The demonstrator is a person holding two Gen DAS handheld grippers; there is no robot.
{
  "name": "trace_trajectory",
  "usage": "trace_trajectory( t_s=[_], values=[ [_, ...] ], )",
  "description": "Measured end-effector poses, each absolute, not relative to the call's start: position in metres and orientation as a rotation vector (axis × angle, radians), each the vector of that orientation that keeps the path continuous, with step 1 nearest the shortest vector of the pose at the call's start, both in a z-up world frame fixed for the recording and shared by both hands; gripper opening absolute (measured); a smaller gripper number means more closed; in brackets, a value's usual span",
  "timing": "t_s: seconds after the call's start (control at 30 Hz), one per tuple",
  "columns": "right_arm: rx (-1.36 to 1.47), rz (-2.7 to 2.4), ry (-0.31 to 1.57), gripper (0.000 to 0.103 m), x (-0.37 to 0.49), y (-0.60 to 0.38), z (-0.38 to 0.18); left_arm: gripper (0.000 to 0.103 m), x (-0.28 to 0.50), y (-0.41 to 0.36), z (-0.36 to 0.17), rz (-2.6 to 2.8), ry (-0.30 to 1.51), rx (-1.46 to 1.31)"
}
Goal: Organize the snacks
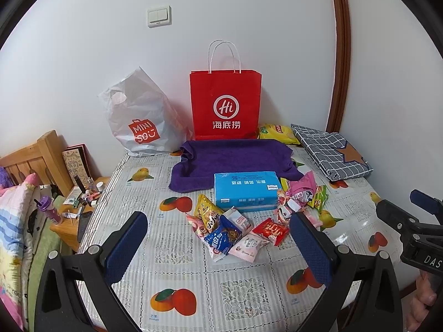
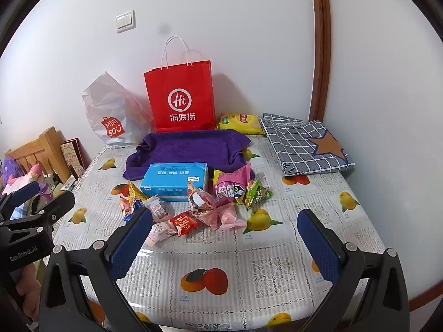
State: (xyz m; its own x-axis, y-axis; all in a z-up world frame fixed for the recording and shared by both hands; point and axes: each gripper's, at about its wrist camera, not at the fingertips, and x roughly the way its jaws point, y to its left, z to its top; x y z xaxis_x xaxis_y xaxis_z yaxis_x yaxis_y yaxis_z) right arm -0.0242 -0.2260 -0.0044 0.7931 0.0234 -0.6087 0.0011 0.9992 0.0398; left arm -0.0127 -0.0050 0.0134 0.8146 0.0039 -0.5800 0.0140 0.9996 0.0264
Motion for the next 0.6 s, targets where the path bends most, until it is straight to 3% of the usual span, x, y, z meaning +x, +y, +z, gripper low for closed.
trace_trajectory(
  t_s=[0.6],
  values=[
    [0.045, 0.014, 0.652, 0.103, -0.0264, -0.2273, -0.0024, 0.103, -0.0156, -0.0043, 0.0137, -0.001, 0.612, 0.031]
  ],
)
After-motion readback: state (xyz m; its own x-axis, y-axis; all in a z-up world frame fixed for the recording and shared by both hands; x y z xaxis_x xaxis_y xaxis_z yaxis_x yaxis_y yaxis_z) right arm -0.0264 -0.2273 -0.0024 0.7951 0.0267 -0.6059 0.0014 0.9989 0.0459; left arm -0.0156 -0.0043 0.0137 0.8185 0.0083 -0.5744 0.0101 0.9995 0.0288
